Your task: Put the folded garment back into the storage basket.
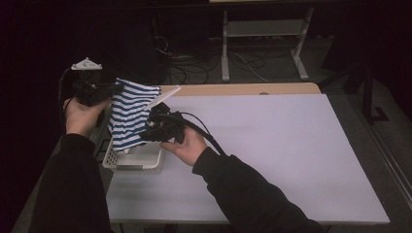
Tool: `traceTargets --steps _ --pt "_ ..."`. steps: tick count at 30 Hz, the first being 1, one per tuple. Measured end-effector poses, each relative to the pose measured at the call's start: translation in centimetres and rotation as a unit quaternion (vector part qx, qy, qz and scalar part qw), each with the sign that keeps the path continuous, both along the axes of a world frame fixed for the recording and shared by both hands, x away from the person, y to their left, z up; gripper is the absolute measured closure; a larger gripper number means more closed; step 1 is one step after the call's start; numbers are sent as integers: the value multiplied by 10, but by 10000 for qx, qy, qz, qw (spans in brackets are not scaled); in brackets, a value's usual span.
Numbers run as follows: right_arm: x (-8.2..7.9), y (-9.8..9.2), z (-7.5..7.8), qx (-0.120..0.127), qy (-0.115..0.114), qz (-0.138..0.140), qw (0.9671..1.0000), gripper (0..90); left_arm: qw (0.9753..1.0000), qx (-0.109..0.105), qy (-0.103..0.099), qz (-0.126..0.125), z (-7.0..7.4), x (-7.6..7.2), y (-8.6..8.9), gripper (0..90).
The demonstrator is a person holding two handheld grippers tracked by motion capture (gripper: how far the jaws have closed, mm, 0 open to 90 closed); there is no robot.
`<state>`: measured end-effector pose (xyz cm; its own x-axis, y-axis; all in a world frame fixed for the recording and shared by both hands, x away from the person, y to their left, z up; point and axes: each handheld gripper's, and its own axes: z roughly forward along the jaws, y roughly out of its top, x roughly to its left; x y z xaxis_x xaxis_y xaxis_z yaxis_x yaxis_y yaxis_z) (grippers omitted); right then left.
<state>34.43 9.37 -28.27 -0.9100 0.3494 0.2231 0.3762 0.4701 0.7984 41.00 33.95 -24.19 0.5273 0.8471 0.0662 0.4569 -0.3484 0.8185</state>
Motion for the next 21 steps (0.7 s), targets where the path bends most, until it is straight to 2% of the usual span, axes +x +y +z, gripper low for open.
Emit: traceTargets --steps 4,12,21 --pt "1 6 -5 -52 -84 15 10000 803 10000 -68 15 41 -5 -1 6 845" --pt "2 17 -14 -103 -27 67 9999 803 9993 -328 84 132 -18 1 15 847" --pt "4 26 -26 -129 35 82 9999 802 9995 -246 179 118 -34 6 18 847"
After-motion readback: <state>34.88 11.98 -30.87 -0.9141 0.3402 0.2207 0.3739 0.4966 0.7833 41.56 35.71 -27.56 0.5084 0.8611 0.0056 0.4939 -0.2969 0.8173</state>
